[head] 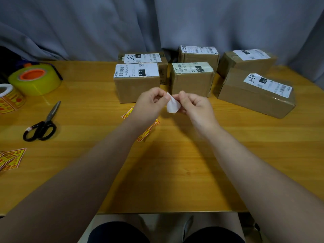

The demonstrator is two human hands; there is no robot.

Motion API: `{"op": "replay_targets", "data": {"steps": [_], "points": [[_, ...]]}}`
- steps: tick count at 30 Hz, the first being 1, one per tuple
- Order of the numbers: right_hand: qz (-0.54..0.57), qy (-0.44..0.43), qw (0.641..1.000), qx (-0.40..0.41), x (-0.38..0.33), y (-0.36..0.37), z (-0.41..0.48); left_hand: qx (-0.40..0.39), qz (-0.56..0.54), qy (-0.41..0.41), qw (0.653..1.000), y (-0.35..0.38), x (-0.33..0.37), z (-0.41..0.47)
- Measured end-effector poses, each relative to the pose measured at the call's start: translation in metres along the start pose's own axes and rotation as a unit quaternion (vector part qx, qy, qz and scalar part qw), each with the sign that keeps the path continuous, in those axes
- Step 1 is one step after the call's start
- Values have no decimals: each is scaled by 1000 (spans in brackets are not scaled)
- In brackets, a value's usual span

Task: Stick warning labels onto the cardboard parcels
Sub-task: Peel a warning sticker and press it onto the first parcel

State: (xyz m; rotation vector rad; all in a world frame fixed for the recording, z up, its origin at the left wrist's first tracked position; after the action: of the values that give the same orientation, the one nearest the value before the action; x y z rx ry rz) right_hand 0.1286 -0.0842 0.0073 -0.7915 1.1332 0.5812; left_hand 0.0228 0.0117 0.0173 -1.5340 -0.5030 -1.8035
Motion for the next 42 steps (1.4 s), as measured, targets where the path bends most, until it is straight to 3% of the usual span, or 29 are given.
{"op": "replay_targets", "data": {"steps": [4,9,13,22,28,32,38,42], "points": [[-19,-9,999,25,-5,-1,3,-11,61,56,996,4,1,0],[-44,4,998,46,-5,0,6,1,90,59,994,1,-3,1],[-49,45,995,74,-5,7,4,4,23,24,999,4,-1,-3],[88,141,977,133,-1,18,-2,61,-148,-87,983,11,-10,-10],[22,75,988,134,-1,9,-1,40,-135,-118,983,10,-2,-8],[-20,27,993,112,-4,5,-1,-9,-44,-65,997,10,1,-7],[117,85,988,57,-9,2,-5,14,-47,-20,999,6,1,-6],[18,35,995,89,-11,4,-6,3,-25,-12,1000,9,1,-7]]}}
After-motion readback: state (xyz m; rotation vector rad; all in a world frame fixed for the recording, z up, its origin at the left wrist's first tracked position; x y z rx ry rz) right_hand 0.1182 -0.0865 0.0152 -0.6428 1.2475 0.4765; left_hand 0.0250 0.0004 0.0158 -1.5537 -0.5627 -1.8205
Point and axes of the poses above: each hand's wrist, its own z-axis towards the middle knuckle, its own y-axis out of the palm, x = y × z, the point moved 2 cm from there along z, towards the middle knuckle, and after that the axes turned 11 degrees about -z, right-handed, at the moved point
